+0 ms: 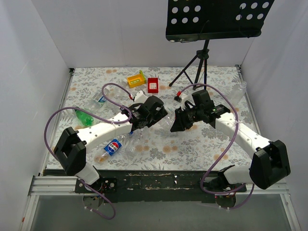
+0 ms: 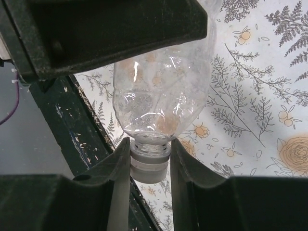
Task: Unscrew the bottle caps
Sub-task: Unscrew the bottle cap from the plastic bottle.
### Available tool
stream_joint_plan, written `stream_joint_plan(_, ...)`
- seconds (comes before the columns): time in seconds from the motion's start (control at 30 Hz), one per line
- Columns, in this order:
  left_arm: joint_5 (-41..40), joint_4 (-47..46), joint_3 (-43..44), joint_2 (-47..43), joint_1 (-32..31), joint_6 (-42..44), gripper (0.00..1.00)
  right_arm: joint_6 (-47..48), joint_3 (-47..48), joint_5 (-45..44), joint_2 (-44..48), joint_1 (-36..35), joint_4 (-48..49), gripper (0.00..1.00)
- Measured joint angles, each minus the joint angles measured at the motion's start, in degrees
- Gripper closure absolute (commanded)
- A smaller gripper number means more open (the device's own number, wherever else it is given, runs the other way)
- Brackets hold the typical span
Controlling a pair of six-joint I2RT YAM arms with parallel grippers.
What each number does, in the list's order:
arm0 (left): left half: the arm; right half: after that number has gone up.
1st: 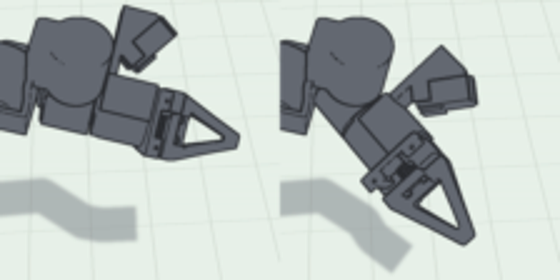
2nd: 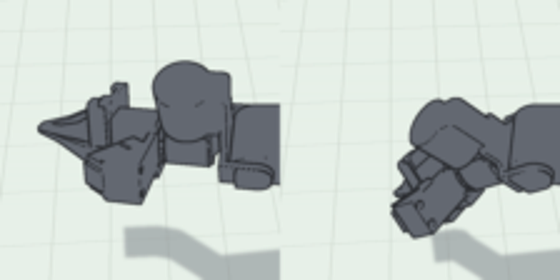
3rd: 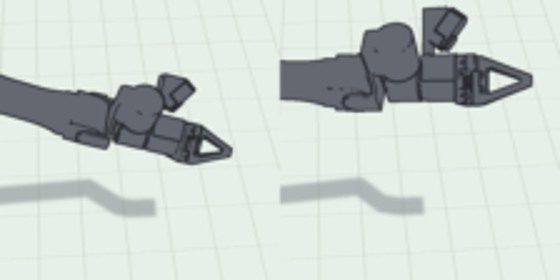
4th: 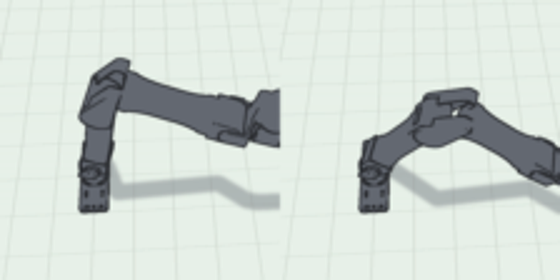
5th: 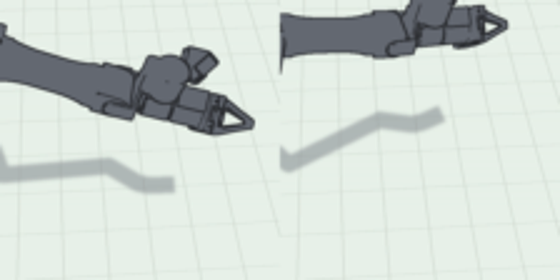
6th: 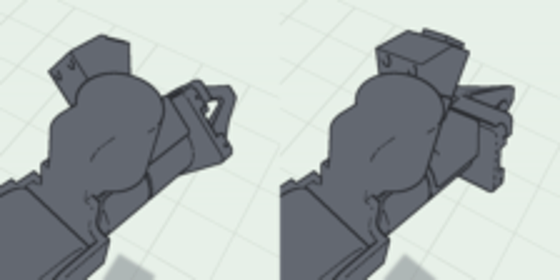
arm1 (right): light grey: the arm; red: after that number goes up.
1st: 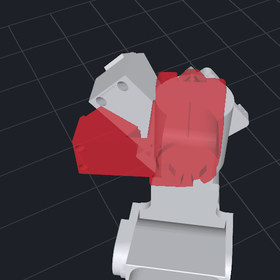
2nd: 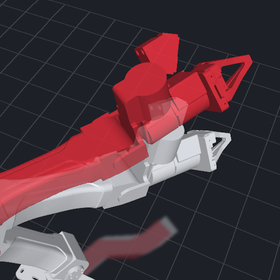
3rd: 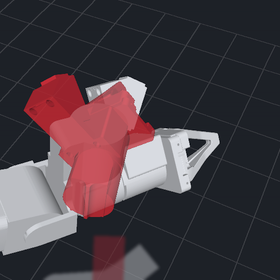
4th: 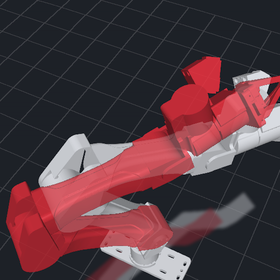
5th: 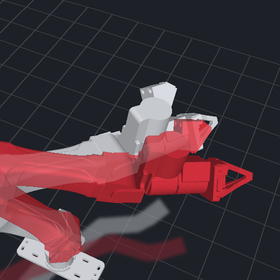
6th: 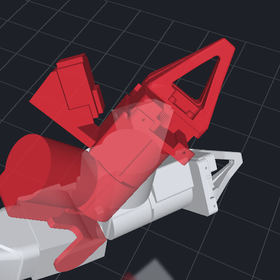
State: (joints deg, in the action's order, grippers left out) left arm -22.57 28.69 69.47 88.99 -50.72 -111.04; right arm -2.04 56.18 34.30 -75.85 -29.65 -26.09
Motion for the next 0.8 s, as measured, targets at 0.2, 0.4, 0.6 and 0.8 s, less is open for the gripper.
stream_joint_plan(0.2,-0.24,-0.02,-0.04,-0.20,-0.02,-0.17,0.30,1.29,0.00,-0.04,0.00,0.00,0.07,0.99)
stream_joint_plan(0.4,-0.37,-0.90,-1.70,-3.13,-0.04,1.01,0.07,4.59,0.00,0.11,0.13,0.00,0.04,0.99)
stream_joint_plan(0.6,-0.85,-2.14,-3.98,-8.90,-0.02,4.92,0.02,8.66,0.00,0.24,0.17,0.48,-1.57,0.99)
stream_joint_plan(0.8,-0.92,-3.69,-6.75,-16.57,0.26,13.42,0.02,14.47,0.00,1.20,0.85,2.95,-4.76,0.99)
